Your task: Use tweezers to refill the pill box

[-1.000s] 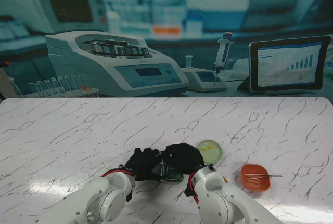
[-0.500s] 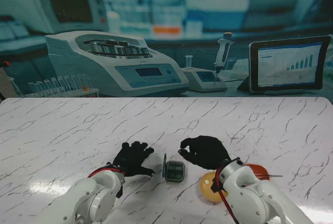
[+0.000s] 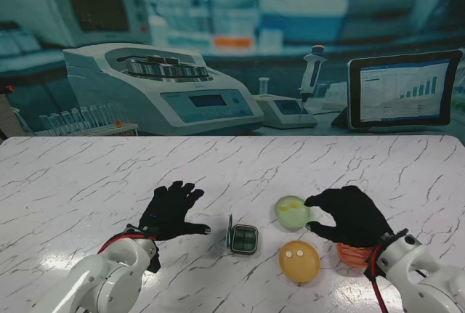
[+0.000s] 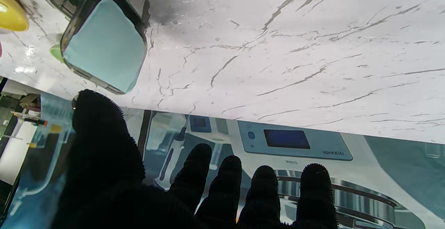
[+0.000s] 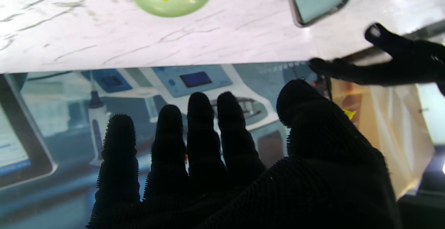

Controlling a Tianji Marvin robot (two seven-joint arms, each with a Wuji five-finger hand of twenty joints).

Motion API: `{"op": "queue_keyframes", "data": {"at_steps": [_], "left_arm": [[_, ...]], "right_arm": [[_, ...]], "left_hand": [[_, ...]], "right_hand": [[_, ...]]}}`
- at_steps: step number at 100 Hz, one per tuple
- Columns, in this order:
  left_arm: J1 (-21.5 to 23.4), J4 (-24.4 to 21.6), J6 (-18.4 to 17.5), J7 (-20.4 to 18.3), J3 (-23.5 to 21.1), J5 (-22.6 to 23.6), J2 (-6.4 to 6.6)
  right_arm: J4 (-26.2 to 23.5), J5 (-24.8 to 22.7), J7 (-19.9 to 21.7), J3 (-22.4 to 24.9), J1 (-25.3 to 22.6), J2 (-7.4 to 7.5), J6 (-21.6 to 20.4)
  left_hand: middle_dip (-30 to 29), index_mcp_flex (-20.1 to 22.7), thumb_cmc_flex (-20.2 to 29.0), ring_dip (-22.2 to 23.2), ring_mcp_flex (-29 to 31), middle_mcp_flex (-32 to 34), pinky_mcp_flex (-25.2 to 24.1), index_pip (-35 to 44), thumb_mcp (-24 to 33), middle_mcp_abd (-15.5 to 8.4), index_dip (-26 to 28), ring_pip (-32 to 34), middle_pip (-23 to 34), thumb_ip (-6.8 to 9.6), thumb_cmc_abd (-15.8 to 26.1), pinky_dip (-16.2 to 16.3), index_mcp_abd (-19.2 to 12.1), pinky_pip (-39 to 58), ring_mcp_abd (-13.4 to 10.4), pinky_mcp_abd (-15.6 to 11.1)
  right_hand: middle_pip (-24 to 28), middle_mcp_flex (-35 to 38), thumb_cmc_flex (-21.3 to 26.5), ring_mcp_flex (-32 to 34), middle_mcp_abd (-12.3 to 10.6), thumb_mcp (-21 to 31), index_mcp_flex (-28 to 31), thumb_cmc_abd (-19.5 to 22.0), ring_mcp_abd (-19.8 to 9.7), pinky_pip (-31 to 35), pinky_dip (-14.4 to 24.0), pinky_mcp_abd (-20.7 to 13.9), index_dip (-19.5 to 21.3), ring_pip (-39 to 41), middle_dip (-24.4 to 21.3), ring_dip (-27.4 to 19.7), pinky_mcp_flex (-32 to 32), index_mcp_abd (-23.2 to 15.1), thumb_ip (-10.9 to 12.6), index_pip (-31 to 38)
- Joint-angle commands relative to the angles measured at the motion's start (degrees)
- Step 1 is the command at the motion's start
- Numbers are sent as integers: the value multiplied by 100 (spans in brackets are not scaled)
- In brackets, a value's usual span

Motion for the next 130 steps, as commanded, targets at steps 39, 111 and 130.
{"op": "queue_keyframes", "data": {"at_steps": [39,111,130], "left_arm": [[507,-204,-63,199,-160,-96,-60],[188,70,286,331,286,-352,-92],[129,148,382,415,380,-441,-110]], "right_arm": [[130,-390,-285,961,-697,-26,-573],[1356,-1130,-814,1171,-450,65,-1155],[1512,-1358,-871,1092,-328,107,-1150]], "left_hand": [[-109,109,-99,-195,-260,-79,9,-54,150,63,-125,-95,-120,208,75,-104,95,-233,-131,-93],[-69,514,22,-204,-216,36,1,348,176,61,217,20,-44,223,159,99,-12,224,-111,-52],[-52,583,62,-190,-215,65,-21,430,175,87,330,47,-28,225,192,145,-27,332,-65,-39]], "right_hand": [[-77,-305,-52,-75,-324,3,-355,-535,-433,-285,-143,-136,307,-113,-92,-238,125,-343,-457,20],[221,-29,261,153,-731,35,-121,-596,-744,-112,-233,-258,545,183,-132,-199,233,-789,-454,172],[307,23,329,194,-773,75,-64,-605,-784,-56,-264,-290,575,246,-141,-189,253,-844,-432,195]]}}
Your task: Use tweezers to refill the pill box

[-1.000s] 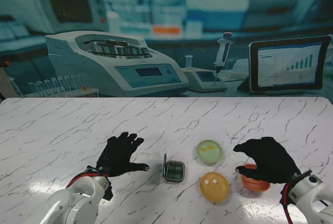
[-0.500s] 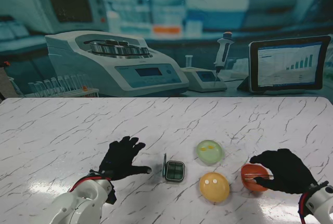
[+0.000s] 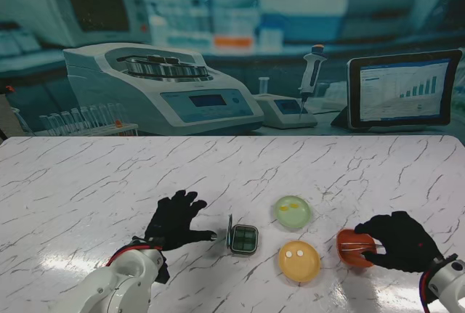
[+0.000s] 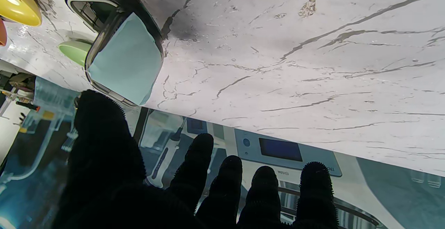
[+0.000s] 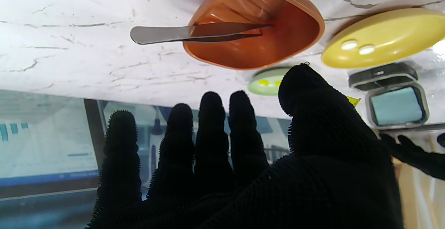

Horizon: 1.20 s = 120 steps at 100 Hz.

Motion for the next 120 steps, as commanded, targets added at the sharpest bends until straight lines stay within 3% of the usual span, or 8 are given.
{"op": "queue_keyframes", "data": {"at_steps": [1,55,80,120], "left_arm": [[8,44,-75,-46,37,-57,-50],[-57,163,66,103,162,-282,-92],[-68,190,81,110,186,-343,-97],[-137,256,71,112,242,-397,-100]], "right_arm": [[60,-136,-40,-49,7,12,-12],[266,-303,-6,-261,106,65,12],[280,-535,-266,-154,20,64,59],[496,-672,-349,-244,136,97,161]], "left_hand": [[7,154,67,-66,-213,52,-42,40,109,68,107,48,-15,225,191,92,-29,171,-62,-40],[66,346,166,8,-204,181,-76,246,109,177,374,96,23,236,305,182,-97,395,130,62],[78,340,168,45,-206,180,-84,232,106,188,412,85,-1,241,333,185,-126,422,165,88],[91,334,183,84,-201,182,-92,201,109,201,433,63,-25,247,353,183,-235,443,183,98]], "right_hand": [[60,137,150,157,-145,79,85,-71,-224,72,-71,-289,99,106,-64,-37,9,-187,-265,91],[423,236,242,181,-162,659,226,-213,-260,480,-155,-536,207,607,-11,237,67,-309,-333,189],[395,152,189,23,-211,723,169,-240,-289,509,-182,-566,196,684,-41,263,9,-317,-348,147],[342,114,151,-10,-269,778,132,-255,-325,547,-208,-546,173,666,-81,217,7,-368,-358,97]]}}
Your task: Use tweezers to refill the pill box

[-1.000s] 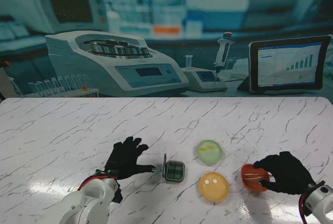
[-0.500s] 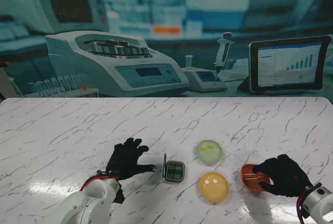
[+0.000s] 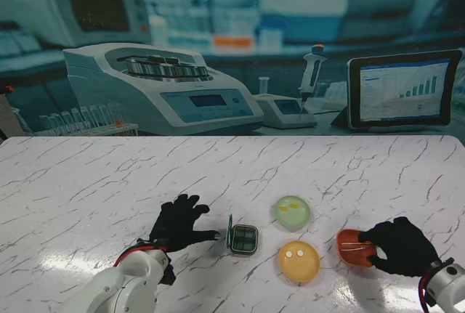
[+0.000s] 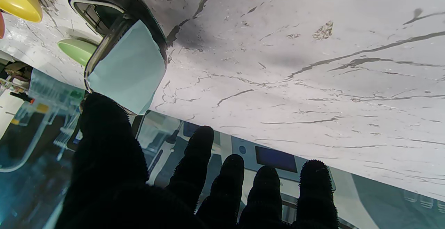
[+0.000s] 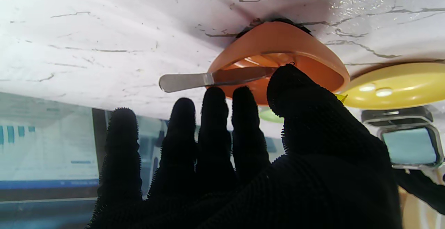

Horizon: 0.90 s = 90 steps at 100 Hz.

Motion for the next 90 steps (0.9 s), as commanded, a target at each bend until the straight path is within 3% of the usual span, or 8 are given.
{"op": "queue_keyframes", "data": {"at_steps": [1,65,90], "left_arm": [[9,27,-109,-46,24,-33,-37],[26,108,-94,54,25,-142,-61],[35,130,-89,86,13,-189,-70]], "right_arm": [[59,-42,-20,-54,4,5,28],[350,10,-24,-323,178,33,87],[403,21,-207,-345,195,18,157]], "left_hand": [[65,41,129,64,-203,98,-78,-23,74,90,79,12,-25,232,222,76,-163,165,74,98],[96,82,203,132,-140,150,-78,-4,75,76,124,39,-21,230,307,84,-339,202,85,116],[104,114,232,159,-96,172,-79,-2,75,63,126,53,-18,229,321,99,-337,236,82,136]], "right_hand": [[13,-71,20,-114,-115,133,-37,-106,-192,109,-24,-524,87,88,-78,16,-48,-184,-246,-34],[183,72,197,-11,-160,262,128,-82,-225,291,27,-541,139,303,-14,93,37,-307,-252,96],[224,19,249,-37,-141,248,86,-75,-178,564,167,-734,133,512,-12,179,167,-273,-252,99]]}}
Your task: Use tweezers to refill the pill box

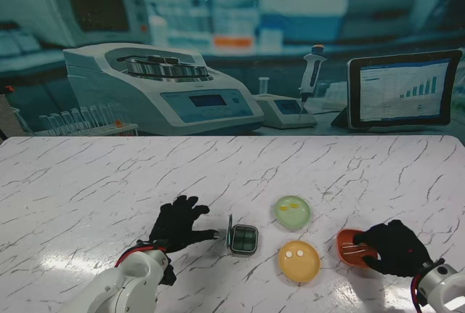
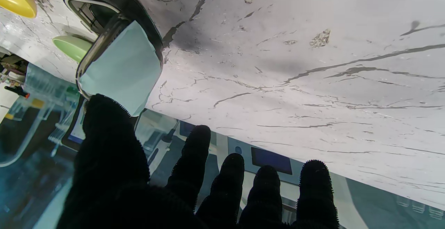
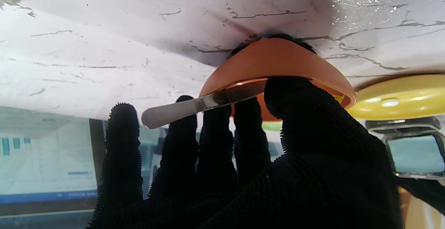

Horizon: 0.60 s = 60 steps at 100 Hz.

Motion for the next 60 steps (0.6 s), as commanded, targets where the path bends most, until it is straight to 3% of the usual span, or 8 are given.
{"op": "queue_keyframes", "data": {"at_steps": [1,60], "left_arm": [[42,22,-104,-40,8,-44,-38],[55,110,-166,83,0,-127,-62]], "right_arm": [[28,6,-77,-17,-48,-19,29],[126,94,-6,-128,21,-20,148]], "left_hand": [[46,108,182,97,-96,113,-74,-3,59,54,114,53,-24,168,252,98,-134,229,76,137],[62,143,190,142,-46,167,-82,10,44,-8,106,77,2,161,301,147,-157,339,41,137]], "right_hand": [[28,-9,243,-38,-13,68,86,-82,-121,135,91,-726,131,148,-12,97,5,-134,-252,86],[157,42,529,42,76,-46,137,-6,-29,903,710,-1469,9,587,-21,224,417,-127,-319,193]]}}
